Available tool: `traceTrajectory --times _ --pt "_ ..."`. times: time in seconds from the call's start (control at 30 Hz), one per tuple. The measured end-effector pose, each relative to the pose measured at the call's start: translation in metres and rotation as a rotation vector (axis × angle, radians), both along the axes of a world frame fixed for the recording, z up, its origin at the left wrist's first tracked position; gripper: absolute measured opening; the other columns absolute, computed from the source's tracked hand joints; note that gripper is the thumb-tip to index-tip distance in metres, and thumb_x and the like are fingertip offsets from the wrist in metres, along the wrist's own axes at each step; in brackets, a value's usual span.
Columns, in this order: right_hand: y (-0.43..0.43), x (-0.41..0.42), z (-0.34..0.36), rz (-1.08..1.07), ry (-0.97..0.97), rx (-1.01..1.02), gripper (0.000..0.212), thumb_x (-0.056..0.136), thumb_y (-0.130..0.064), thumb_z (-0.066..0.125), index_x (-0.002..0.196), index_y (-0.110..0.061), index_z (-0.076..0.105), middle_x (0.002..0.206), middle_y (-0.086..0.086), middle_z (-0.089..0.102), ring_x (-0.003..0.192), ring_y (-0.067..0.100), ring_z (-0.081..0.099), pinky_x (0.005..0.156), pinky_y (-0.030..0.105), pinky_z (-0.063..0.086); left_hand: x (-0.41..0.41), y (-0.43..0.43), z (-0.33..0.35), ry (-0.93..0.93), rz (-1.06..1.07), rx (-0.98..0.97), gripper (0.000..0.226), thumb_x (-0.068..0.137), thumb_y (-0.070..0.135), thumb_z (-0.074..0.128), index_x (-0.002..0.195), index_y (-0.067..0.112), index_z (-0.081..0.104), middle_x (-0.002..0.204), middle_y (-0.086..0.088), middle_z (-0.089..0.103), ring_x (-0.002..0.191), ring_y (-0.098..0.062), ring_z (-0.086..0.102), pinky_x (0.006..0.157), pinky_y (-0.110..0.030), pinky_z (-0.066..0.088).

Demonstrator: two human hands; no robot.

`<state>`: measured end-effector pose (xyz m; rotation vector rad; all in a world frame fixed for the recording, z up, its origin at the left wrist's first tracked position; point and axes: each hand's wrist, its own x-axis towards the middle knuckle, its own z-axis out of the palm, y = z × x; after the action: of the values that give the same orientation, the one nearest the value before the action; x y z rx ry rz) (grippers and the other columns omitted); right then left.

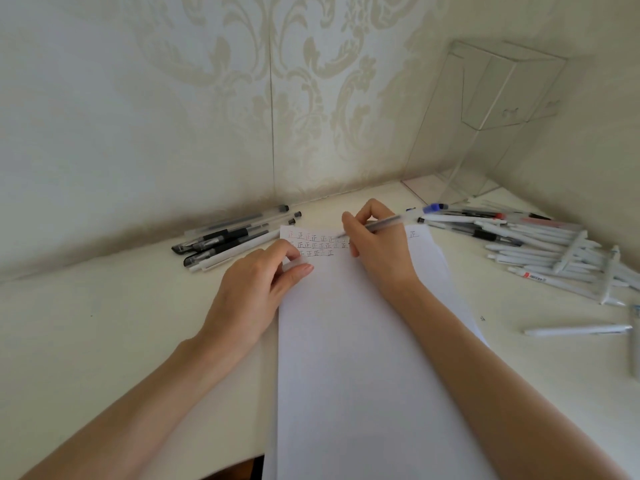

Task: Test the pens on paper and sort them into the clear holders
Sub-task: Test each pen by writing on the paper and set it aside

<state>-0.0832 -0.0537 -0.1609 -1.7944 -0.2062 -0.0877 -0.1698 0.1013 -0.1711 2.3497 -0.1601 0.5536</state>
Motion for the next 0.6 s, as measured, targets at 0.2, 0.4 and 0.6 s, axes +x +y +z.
traceTrajectory --times 0.2,0.4,0.6 --pt "-0.002 -0.008 0.014 0.243 0.083 0.352 0.03 0.095 -0.024 0.053 0.071 -0.006 0.055 0.05 0.001 0.052 0.047 0.014 0.043 0.047 0.022 0.032 0.002 0.0 -0.006 0.016 0.01 -0.031 0.015 0.091 0.021 0.054 0.098 0.008 0.055 0.073 0.004 0.056 0.069 -0.015 0.052 0.061 -0.024 0.034" --pt "0.005 -0.02 0.017 0.29 0.081 0.297 0.036 0.096 -0.011 0.048 0.061 -0.011 0.038 0.042 0.002 0.049 0.042 0.019 0.037 0.043 0.02 0.029 0.003 -0.001 -0.006 0.008 0.004 -0.024 0.014 0.091 0.02 0.056 0.1 0.009 0.054 0.079 -0.003 0.061 0.072 -0.018 0.055 0.063 -0.029 0.04" --pt "0.006 -0.023 0.017 0.26 0.046 0.257 0.037 0.096 -0.013 0.051 0.061 -0.01 0.038 0.042 0.001 0.048 0.042 0.016 0.035 0.044 0.021 0.027 0.002 0.001 -0.008 -0.024 -0.008 -0.016 0.015 0.091 0.021 0.057 0.1 0.01 0.055 0.078 -0.002 0.06 0.072 -0.019 0.057 0.064 -0.032 0.044"
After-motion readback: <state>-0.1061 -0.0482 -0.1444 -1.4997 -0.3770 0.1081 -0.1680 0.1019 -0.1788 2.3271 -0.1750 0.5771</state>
